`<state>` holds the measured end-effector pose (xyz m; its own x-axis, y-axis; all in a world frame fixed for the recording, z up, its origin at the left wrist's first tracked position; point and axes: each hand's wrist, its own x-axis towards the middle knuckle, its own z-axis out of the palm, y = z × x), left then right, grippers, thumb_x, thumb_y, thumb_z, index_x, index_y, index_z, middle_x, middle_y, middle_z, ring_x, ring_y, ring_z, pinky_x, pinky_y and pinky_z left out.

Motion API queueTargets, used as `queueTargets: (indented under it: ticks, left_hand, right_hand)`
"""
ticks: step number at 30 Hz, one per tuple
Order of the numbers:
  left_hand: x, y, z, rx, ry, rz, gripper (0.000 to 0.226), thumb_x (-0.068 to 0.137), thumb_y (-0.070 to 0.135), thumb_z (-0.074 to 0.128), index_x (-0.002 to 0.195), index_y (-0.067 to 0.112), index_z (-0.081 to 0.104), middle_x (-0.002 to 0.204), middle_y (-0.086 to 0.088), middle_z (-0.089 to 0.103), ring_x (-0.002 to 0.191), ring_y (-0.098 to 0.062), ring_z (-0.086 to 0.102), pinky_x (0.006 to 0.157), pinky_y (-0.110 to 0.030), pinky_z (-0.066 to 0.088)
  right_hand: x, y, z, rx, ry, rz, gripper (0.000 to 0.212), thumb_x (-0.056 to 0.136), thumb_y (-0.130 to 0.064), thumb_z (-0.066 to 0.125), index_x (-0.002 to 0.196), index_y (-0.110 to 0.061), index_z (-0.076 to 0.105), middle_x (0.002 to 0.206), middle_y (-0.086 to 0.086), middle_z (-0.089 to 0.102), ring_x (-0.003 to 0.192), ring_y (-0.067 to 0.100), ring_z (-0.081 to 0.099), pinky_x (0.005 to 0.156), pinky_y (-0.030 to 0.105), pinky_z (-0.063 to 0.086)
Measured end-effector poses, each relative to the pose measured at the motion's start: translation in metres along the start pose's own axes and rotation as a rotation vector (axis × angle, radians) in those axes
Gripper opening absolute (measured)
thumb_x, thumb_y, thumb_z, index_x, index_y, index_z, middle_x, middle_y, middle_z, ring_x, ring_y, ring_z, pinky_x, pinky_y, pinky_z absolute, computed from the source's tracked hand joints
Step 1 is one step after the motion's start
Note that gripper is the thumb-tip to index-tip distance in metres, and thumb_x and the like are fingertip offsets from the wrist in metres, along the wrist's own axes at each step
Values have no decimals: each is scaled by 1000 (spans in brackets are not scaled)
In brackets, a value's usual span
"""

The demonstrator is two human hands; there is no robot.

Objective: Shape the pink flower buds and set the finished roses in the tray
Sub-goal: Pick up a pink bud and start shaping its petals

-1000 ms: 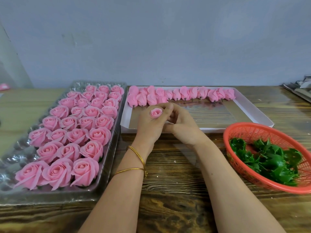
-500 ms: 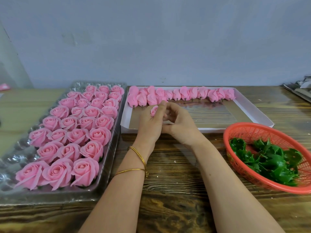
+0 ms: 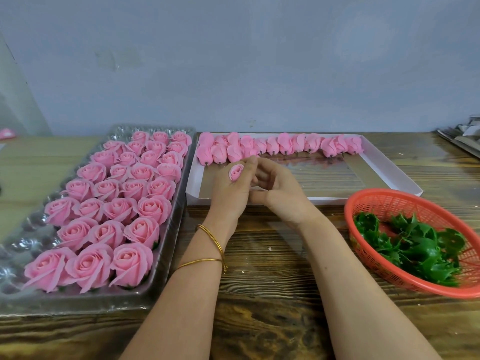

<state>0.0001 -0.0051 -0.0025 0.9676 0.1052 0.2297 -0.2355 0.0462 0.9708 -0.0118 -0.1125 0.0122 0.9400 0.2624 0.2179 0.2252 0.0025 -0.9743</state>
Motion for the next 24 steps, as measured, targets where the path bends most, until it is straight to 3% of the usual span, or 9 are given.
queueTargets:
  ticks: [2, 5, 10, 14, 20, 24]
  left_hand:
    - [0, 0, 2, -7, 21, -13, 43, 96, 41, 55, 81, 2, 68, 74, -10, 71, 75, -23, 70, 71, -35, 57]
    - [0, 1, 3, -1, 31, -29, 48, 96, 43, 54, 90, -3, 67, 81, -10, 73, 84, -25, 71, 83, -47, 57]
    - [-4, 6, 4, 2, 5, -17, 43, 95, 38, 56, 97, -4, 66, 95, -22, 69, 93, -32, 68, 87, -52, 54]
    - [-4, 7, 3, 14, -19, -14, 34, 93, 34, 60, 98, 1, 68, 94, -17, 71, 90, -25, 69, 81, -41, 57]
    - [-5, 8, 0, 48, -39, 17, 28, 92, 28, 63, 80, 3, 68, 69, 5, 69, 71, -5, 65, 67, -20, 54]
    - [-5, 9, 0, 23, -22, 8, 45, 94, 37, 58, 83, -5, 65, 79, -22, 66, 78, -30, 66, 75, -40, 56]
  right_hand:
    - [0, 0, 0, -5, 13, 1, 51, 72, 23, 66, 110, -11, 61, 90, 3, 65, 85, 12, 61, 74, 20, 52]
    - [0, 0, 2, -60, 28, -15, 49, 72, 16, 73, 108, -14, 60, 89, -2, 64, 83, 6, 63, 75, 17, 51]
    - [1, 0, 1, -75, 48, -21, 49, 72, 15, 73, 111, -12, 58, 98, 12, 63, 87, 15, 63, 75, 21, 55]
    - [1, 1, -1, -32, 31, 9, 53, 74, 19, 67, 120, -6, 56, 109, 17, 66, 94, 16, 64, 82, 34, 59]
    - [0, 0, 0, 10, -35, -6, 48, 79, 22, 60, 112, -13, 61, 96, -5, 71, 95, 5, 68, 75, 21, 56]
    - [0, 2, 0, -1, -15, -18, 44, 78, 21, 62, 108, -11, 63, 97, 6, 70, 93, 11, 67, 78, 24, 57]
